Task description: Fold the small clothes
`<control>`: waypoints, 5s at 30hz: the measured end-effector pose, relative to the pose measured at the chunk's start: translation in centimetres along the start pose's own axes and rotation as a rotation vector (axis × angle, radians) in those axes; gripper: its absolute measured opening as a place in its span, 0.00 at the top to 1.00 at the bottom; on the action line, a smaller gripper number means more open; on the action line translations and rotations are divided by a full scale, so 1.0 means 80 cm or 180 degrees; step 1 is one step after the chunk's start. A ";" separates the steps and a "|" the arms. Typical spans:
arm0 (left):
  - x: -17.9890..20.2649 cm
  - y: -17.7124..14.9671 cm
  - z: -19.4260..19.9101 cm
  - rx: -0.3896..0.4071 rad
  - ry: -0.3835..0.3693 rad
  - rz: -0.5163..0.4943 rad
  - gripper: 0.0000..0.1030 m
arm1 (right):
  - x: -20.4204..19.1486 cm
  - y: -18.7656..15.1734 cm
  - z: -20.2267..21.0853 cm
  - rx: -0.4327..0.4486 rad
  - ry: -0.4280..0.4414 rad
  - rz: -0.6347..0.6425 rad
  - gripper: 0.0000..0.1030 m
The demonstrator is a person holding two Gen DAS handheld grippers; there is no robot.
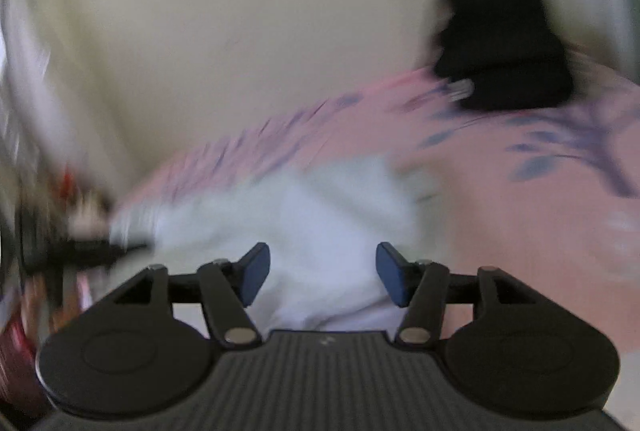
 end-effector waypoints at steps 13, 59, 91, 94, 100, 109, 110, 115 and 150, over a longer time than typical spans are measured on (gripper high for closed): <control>0.072 -0.058 -0.027 -0.0470 -0.0288 -0.0471 0.94 | 0.041 -0.017 -0.039 -0.0173 -0.0242 -0.0576 0.37; -0.029 0.011 0.036 0.0286 0.1017 -0.1023 0.53 | -0.314 -0.078 -0.294 -0.0975 0.1201 0.0811 0.59; -0.053 0.003 0.041 0.0424 0.1524 -0.1181 0.00 | -0.202 -0.097 -0.143 -0.0561 0.1211 0.0418 0.13; -0.052 0.003 0.040 0.0423 0.1527 -0.1198 0.00 | -0.199 -0.094 -0.143 -0.0560 0.1245 0.0310 0.13; -0.056 0.002 0.040 0.0390 0.1478 -0.1101 0.00 | -0.191 -0.090 -0.144 -0.0566 0.1321 0.0088 0.13; -0.056 0.000 0.040 0.0381 0.1498 -0.1110 0.00 | -0.186 -0.086 -0.147 -0.0616 0.1427 -0.0090 0.12; -0.056 0.000 0.040 0.0379 0.1500 -0.1120 0.00 | -0.186 -0.086 -0.147 -0.0617 0.1429 -0.0083 0.12; -0.053 0.000 0.040 0.0384 0.1535 -0.1215 0.00 | -0.185 -0.086 -0.147 -0.0620 0.1431 -0.0077 0.12; -0.046 -0.001 0.042 0.0386 0.1541 -0.1382 0.00 | -0.181 -0.085 -0.148 -0.0644 0.1448 0.0020 0.12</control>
Point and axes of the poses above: each gripper's, at about its wrist camera, not at the fingertips, and z roughly against the way its jaws point, x to its right, y to its top, the point moved 10 cm from there along -z, roughly the way its jaws point, and after that the axes turned 14 degrees about x, right-handed, at the moved point
